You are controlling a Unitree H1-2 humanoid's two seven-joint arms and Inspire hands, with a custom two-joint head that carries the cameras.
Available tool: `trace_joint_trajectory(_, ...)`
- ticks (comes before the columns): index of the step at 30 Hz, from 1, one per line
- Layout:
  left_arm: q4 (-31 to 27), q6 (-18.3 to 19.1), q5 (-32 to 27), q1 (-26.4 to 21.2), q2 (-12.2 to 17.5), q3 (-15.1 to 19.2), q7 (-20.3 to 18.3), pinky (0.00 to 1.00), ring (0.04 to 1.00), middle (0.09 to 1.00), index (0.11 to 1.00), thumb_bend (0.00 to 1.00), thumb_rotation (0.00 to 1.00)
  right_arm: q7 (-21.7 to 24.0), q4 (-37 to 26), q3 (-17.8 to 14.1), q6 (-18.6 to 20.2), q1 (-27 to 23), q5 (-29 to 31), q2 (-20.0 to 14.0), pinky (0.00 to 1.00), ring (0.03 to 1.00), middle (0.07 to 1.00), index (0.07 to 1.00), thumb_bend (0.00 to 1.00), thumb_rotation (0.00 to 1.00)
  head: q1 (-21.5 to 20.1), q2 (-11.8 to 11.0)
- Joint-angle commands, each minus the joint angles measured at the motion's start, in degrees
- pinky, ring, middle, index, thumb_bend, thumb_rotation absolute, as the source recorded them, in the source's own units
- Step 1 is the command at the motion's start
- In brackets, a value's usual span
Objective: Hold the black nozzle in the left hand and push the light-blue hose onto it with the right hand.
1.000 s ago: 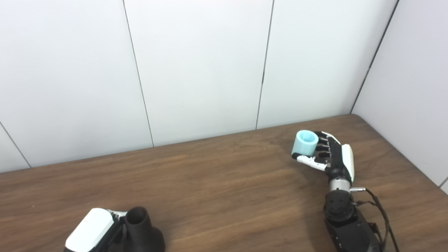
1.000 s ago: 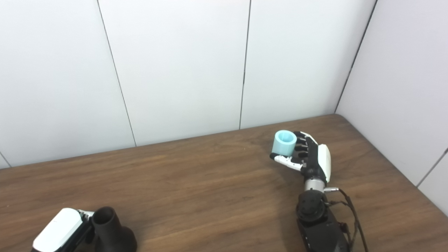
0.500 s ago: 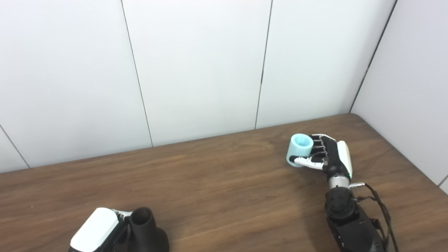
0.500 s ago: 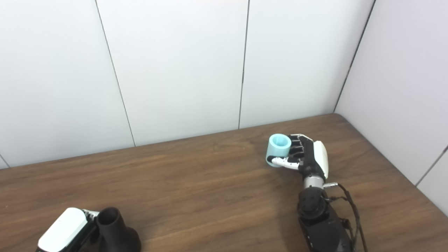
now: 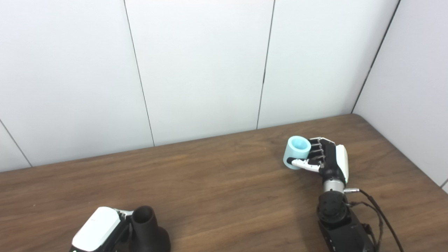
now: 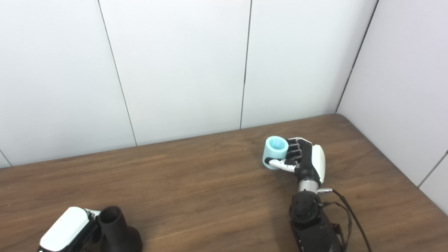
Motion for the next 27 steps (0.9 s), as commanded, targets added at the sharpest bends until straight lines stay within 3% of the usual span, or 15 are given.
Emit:
trace_joint_trajectory(1,-0.68,-0.88,1.08,-0.17,0.46,0.04,0.07,0.13,0.207,0.466,0.483,0.52,0.0,1.45,-3.19,1.37,-0.88,-0.39,-1.89,-1.41,0.4,0.453,0.474,0.497,0.53,0.0,1.55,0.74)
trace_joint_trajectory(4,-1.33,-0.83,1.56,0.0,-0.08,-0.04,0.35,0.14,0.208,0.473,0.481,0.52,0.0,3.93,-7.77,2.89,0.12,0.76,-2.77,-1.97,0.37,0.434,0.467,0.501,0.53,0.0,5.66,2.2)
trace_joint_trajectory(5,-1.88,-0.48,1.71,0.11,-0.4,-0.03,-0.22,0.14,0.216,0.429,0.488,0.52,0.0,4.89,-9.81,3.15,0.92,1.22,-2.79,-1.99,0.35,0.414,0.46,0.506,0.53,0.0,7.66,2.79)
trace_joint_trajectory(7,-2.66,-0.31,2.04,0.29,-1.17,-0.02,-0.62,0.16,0.226,0.465,0.483,0.52,0.0,6.89,-13.56,3.67,1.53,2.19,-2.81,-2.18,0.33,0.4,0.456,0.508,0.53,0.0,10.87,3.56)
trace_joint_trajectory(9,-3.1,-0.13,2.73,0.46,-2.04,-0.17,-0.73,0.16,0.229,0.405,0.499,0.52,0.0,9.21,-17.4,4.1,2.47,3.24,-2.78,-2.54,0.33,0.406,0.463,0.507,0.53,0.0,13.96,4.36)
trace_joint_trajectory(14,-3.13,0.92,4.69,0.49,-4.49,-0.71,-1.27,0.18,0.253,0.41,0.506,0.52,0.0,15.62,-26.78,4.53,3.72,5.31,-0.51,-2.85,0.39,0.449,0.479,0.492,0.53,0.0,21.6,6.35)
trace_joint_trajectory(19,-3.51,2.92,6.26,0.4,-6.55,-1.12,-2.07,0.13,0.184,0.386,0.496,0.51,0.0,20.24,-32.74,4.43,4.67,6.48,2.7,-2.12,0.4,0.45,0.479,0.492,0.53,0.0,26.23,6.9)
trace_joint_trajectory(21,-3.8,3.93,6.7,0.33,-7.36,-1.35,-2.76,0.13,0.175,0.454,0.482,0.52,0.0,22.28,-35.37,5.04,4.95,6.95,3.99,-1.73,0.4,0.453,0.484,0.486,0.53,0.0,28.12,6.91)
trace_joint_trajectory(25,-3.99,5.51,7.84,0.38,-8.74,-1.55,-2.8,0.11,0.166,0.471,0.479,0.52,0.0,25.55,-38.62,6.07,4.5,7.62,7.54,-0.47,0.39,0.444,0.481,0.488,0.53,0.0,30.44,6.63)
trace_joint_trajectory(27,-4.17,5.94,8.12,0.37,-9.26,-1.67,-2.91,0.12,0.176,0.401,0.494,0.51,0.0,26.91,-40.33,5.97,6.31,7.91,10.45,0.88,0.39,0.443,0.48,0.49,0.52,0.0,31.49,6.59)
